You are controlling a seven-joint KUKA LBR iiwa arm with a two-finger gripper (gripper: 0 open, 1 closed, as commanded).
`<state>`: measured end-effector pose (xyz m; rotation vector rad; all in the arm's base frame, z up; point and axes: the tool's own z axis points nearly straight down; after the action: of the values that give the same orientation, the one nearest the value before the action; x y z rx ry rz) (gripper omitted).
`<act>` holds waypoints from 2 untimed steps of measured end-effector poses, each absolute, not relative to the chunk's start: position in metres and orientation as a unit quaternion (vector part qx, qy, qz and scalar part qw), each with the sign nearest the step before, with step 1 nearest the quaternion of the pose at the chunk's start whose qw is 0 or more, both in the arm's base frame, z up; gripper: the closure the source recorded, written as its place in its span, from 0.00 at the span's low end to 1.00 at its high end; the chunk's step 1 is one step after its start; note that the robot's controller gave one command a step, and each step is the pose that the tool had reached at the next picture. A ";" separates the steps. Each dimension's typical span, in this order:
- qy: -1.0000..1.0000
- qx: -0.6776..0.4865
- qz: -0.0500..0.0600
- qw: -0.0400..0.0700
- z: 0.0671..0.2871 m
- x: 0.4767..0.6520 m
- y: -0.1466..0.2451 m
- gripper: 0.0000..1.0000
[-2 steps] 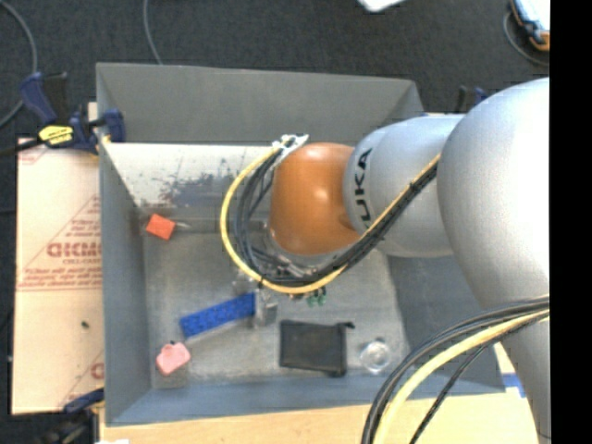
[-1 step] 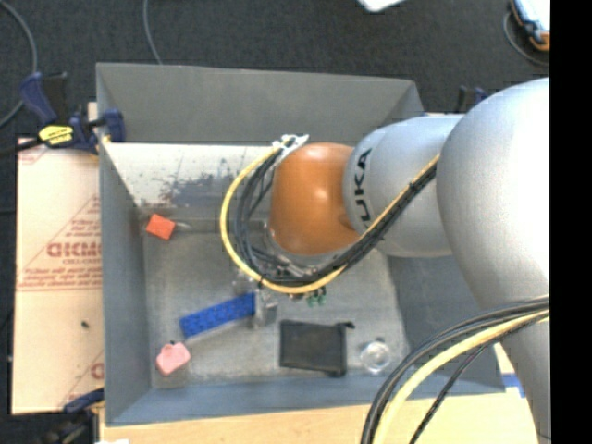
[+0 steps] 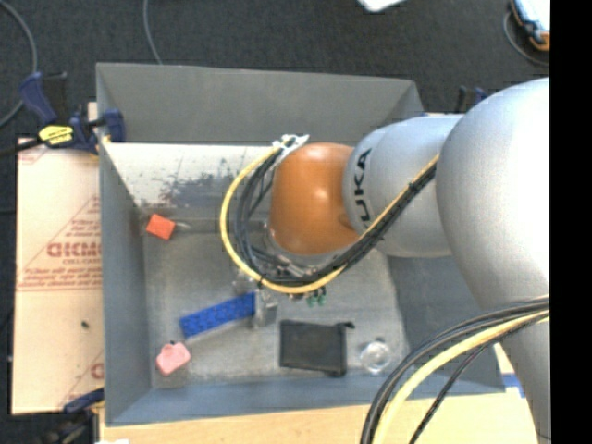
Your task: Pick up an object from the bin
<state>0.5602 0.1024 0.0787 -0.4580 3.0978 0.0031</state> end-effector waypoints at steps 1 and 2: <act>0.989 -0.146 0.001 0.005 0.079 0.560 0.102 1.00; 0.989 -0.145 0.001 0.005 0.079 0.560 0.102 1.00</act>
Offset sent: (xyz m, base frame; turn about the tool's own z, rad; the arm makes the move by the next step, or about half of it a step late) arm 0.0000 0.0000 0.0000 0.0000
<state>0.5601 0.1024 0.0787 -0.4542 3.0986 0.0031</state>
